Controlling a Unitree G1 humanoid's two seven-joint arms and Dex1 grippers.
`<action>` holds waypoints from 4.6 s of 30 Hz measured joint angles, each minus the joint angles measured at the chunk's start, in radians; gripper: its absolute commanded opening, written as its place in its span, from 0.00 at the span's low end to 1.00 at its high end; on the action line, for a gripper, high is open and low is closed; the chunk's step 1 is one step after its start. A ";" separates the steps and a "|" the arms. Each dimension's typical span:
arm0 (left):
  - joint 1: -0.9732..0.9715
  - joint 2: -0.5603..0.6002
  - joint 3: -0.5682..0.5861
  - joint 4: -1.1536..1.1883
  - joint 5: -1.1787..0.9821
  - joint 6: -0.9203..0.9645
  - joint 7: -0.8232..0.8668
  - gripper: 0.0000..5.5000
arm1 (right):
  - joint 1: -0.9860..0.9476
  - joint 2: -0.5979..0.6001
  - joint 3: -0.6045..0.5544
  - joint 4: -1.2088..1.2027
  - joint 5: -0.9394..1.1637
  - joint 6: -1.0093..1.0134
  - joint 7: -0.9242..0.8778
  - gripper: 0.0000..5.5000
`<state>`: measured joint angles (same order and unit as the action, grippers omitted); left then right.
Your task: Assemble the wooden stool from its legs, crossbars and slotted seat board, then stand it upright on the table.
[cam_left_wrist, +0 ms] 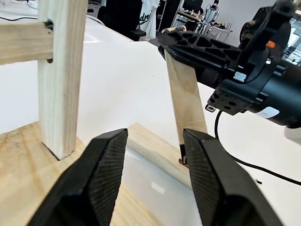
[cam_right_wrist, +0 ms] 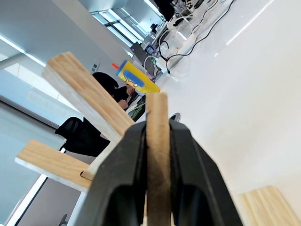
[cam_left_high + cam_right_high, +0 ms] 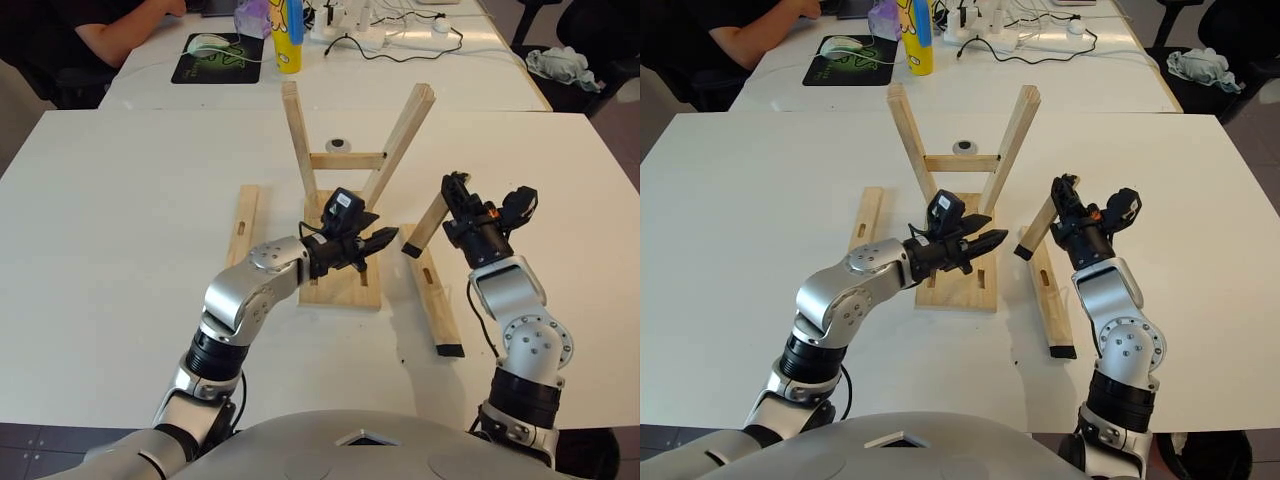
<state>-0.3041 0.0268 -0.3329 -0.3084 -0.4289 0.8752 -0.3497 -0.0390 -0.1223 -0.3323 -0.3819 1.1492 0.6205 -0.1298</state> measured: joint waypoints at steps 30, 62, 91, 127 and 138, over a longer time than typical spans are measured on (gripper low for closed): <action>-0.040 0.010 -0.070 0.127 0.118 -0.009 0.023 0.40 | -0.007 -0.093 0.003 0.001 0.198 0.105 0.008 0.08; 0.320 -0.023 0.022 -0.136 0.120 -0.298 0.126 0.40 | 0.184 -0.620 -0.174 -0.039 0.133 0.288 0.425 0.08; 0.410 -0.059 0.000 -0.148 0.140 -0.378 0.225 0.40 | 0.170 -0.688 -0.114 0.038 -0.079 0.346 0.617 0.08; 0.411 -0.057 0.006 -0.179 0.138 -0.326 0.244 0.40 | -0.052 -0.638 -0.111 -0.047 0.266 0.700 -0.044 0.08; 0.417 -0.055 0.007 -0.181 0.138 -0.314 0.250 0.40 | -0.022 -0.651 -0.067 -0.115 0.232 0.628 -0.092 0.08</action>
<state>0.1125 -0.0284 -0.3261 -0.4894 -0.2905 0.5608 -0.0996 -0.0612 -0.7738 -0.3991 -0.4969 1.3811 1.2488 -0.2217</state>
